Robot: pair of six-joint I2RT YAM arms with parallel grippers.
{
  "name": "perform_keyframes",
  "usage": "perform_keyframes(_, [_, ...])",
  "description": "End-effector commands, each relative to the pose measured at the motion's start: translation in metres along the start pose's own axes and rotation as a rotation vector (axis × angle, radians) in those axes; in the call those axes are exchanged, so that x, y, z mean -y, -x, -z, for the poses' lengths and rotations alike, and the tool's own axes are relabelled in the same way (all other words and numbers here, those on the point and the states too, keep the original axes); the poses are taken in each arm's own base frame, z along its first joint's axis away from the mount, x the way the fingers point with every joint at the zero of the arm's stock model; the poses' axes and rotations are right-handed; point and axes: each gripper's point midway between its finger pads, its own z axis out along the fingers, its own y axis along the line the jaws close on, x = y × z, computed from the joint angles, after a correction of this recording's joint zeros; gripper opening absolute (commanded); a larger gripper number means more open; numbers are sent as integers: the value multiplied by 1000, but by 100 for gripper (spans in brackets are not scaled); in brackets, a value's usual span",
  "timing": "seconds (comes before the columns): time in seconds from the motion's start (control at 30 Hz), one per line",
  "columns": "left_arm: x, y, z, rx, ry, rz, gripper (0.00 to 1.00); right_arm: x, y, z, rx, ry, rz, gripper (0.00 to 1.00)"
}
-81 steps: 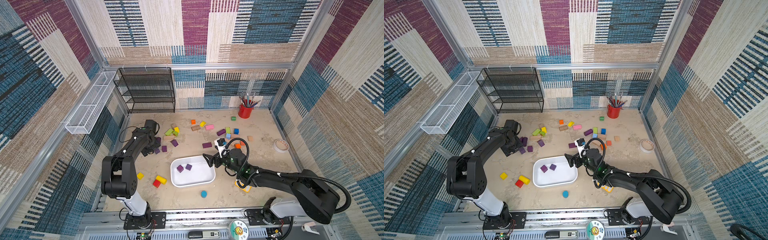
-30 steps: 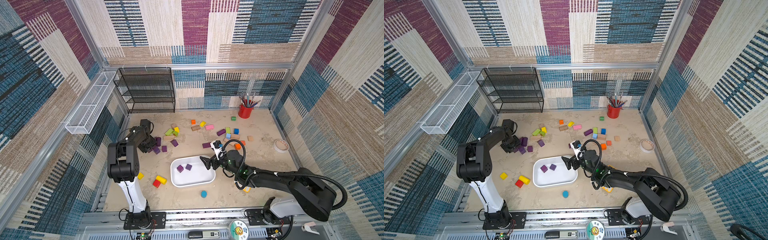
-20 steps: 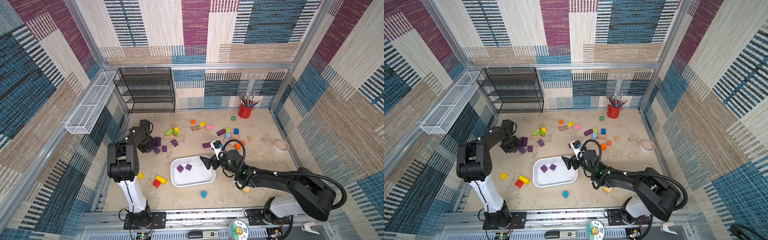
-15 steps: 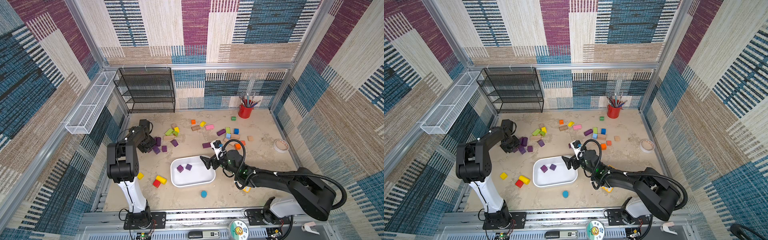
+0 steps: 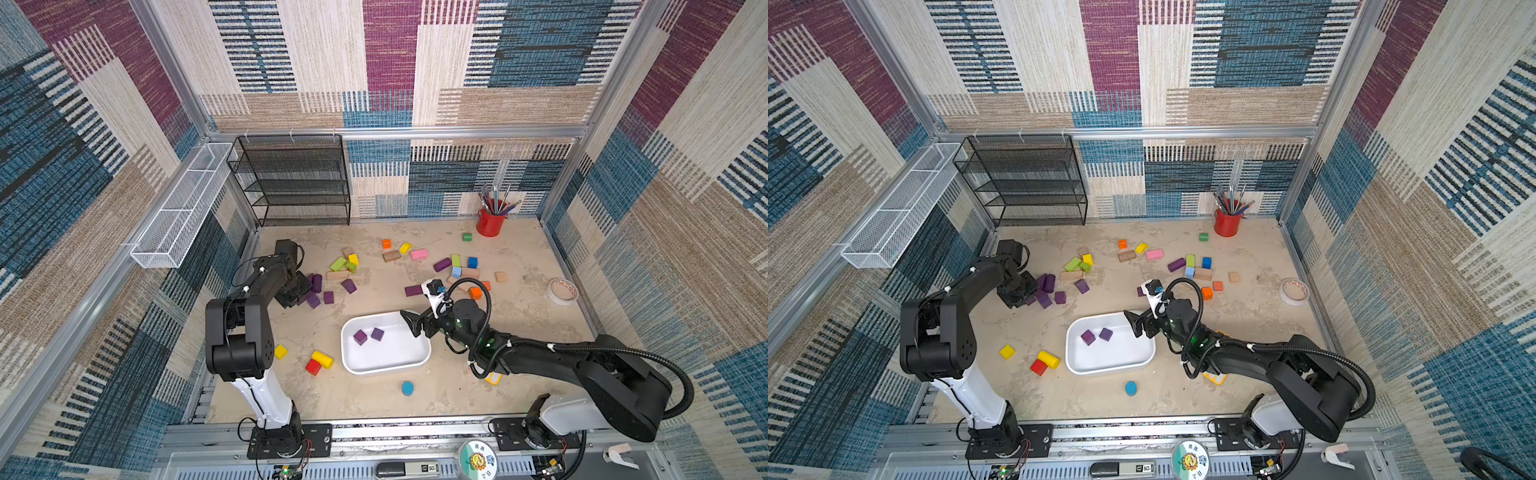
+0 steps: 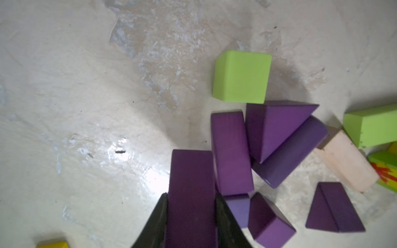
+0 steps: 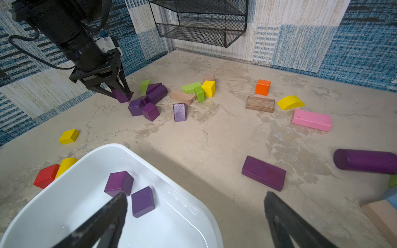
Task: Pick purple bricks into the storage bin
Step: Pick up the building block from the center of the board, then place the building block in the storage box.
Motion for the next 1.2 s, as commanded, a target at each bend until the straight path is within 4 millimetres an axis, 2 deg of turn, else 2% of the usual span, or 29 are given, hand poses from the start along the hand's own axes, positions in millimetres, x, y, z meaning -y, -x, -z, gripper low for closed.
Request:
perform_keyframes(0.0, [4, -9, 6, -15, -25, -36, 24, 3, 7, -2, 22, -23, -19, 99])
perform_keyframes(0.37, [8, -43, 22, -27, -64, -105, 25, 8, 4, -5, 2, -55, -38, 100])
perform_keyframes(0.77, [34, -86, 49, -10, -143, -236, 24, 25, -6, -14, -48, -146, -63, 100])
perform_keyframes(1.17, [56, -132, 75, 2, -222, -337, 23, 30, -13, -18, -70, -156, -91, 100])
